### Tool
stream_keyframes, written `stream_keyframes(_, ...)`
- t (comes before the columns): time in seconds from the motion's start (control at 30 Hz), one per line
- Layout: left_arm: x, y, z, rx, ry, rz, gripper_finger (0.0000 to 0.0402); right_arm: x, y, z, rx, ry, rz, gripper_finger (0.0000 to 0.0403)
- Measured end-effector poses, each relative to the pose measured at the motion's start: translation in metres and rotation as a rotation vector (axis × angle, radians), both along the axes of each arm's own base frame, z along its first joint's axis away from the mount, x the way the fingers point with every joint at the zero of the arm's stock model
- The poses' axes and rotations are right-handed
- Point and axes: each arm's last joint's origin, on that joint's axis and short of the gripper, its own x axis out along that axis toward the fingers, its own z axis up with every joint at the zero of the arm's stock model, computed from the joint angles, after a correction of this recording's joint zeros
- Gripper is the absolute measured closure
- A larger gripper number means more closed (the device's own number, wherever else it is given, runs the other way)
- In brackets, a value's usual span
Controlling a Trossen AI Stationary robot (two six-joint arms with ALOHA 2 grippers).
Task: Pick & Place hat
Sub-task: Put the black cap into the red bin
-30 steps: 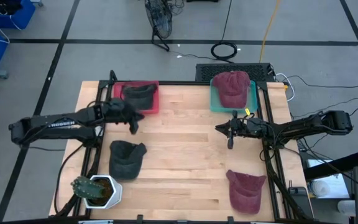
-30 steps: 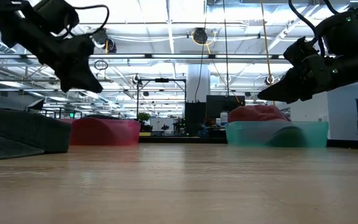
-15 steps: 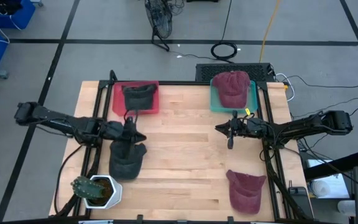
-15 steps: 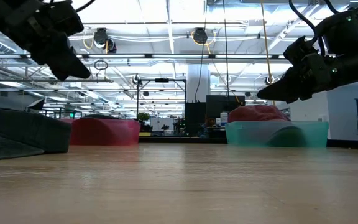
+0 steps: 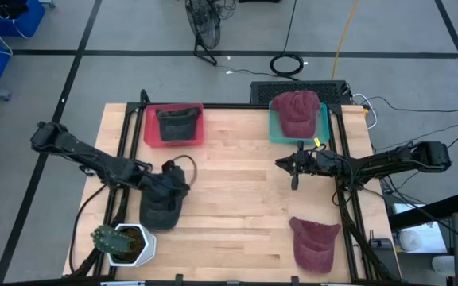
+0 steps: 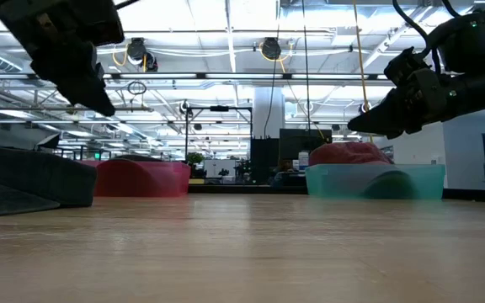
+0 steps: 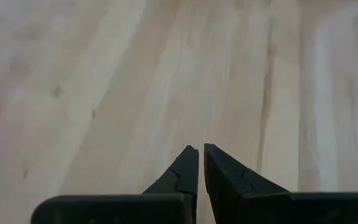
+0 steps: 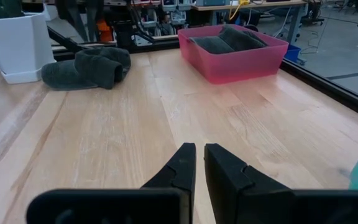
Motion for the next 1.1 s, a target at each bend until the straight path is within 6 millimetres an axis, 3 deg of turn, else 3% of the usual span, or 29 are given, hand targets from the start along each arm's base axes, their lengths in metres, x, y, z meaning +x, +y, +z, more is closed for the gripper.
stream_keyframes(0.17, 0.015, -0.011, 0.011, -0.137, 0.247, 0.000, 0.0370, 0.000, 0.002, 0.000, 0.002, 0.002, 0.010, 0.0381)
stream_keyframes(0.3, 0.014, -0.022, 0.010, -0.212, 0.430, -0.052, 0.0347, 0.000, 0.003, 0.000, 0.001, 0.002, 0.018, 0.0381)
stream_keyframes(0.67, 0.006, -0.027, -0.003, -0.315, 0.634, 0.090, 0.0155, 0.000, 0.003, 0.000, -0.002, 0.003, 0.019, 0.0381)
stream_keyframes(0.83, 0.000, -0.026, -0.004, -0.299, 0.684, 0.121, 0.0093, 0.000, 0.003, 0.000, -0.002, 0.003, 0.019, 0.0381)
stream_keyframes(0.97, -0.007, -0.029, -0.009, -0.271, 0.726, 0.113, 0.0079, 0.000, 0.003, 0.000, -0.002, 0.003, 0.019, 0.0381)
stream_keyframes(1.1, -0.017, -0.029, -0.021, -0.254, 0.774, 0.155, 0.0094, 0.000, 0.003, 0.000, -0.002, 0.003, 0.019, 0.0381)
